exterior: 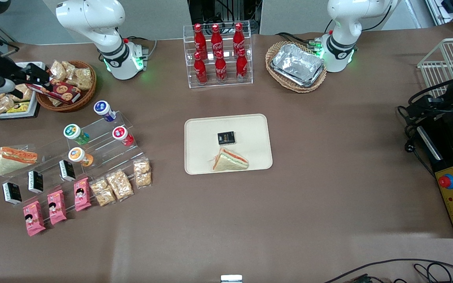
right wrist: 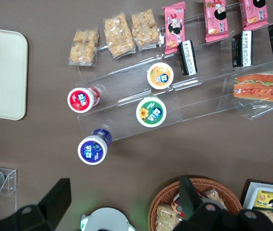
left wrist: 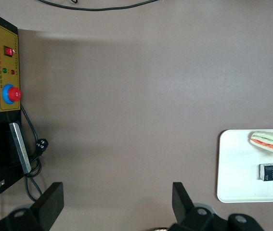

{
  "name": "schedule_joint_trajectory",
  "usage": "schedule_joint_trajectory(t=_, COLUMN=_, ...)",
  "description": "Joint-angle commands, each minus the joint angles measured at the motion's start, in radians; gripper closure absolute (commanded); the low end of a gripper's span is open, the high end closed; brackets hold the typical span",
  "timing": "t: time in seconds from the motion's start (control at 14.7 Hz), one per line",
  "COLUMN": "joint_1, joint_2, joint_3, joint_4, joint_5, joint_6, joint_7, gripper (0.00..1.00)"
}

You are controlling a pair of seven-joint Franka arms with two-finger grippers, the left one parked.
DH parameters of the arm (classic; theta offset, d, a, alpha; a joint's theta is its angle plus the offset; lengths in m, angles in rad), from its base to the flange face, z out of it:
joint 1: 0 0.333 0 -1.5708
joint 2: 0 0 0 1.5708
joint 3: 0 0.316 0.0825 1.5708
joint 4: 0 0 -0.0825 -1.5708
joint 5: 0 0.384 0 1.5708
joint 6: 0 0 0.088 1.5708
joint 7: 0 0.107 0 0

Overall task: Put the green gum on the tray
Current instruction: 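Lower the open right gripper around the green-lidded gum bottle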

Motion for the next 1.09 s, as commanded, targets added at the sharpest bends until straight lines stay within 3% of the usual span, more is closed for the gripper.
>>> schedule_joint_trajectory(t=0.0, joint_1=0.001, joint_2=0.003, joint_3=0.008, joint_4=-0.043, joint_5=-0.030, joint_6=0.060, joint_7=0.003, gripper=0.00)
schedule_joint_trajectory(t=0.14, joint_1=0.004, joint_2=0.000, joint_3=0.008, joint_4=-0.110, joint_5=-0.064, joint_6=0.146, joint_7=0.004, gripper=0.00)
schedule_joint_trajectory(t=0.75, joint_1=0.008, joint_2=0.007, joint_3=0.010, joint_4=-0.461, joint_5=-0.064, joint_6=0.574, joint_7=0.047, gripper=0.00)
schedule_joint_trajectory(t=1.02, joint_1=0.005, joint_2=0.036, joint_3=0.010, joint_4=-0.503, joint_5=-0.067, joint_6=0.673, joint_7=0.047, gripper=0.00)
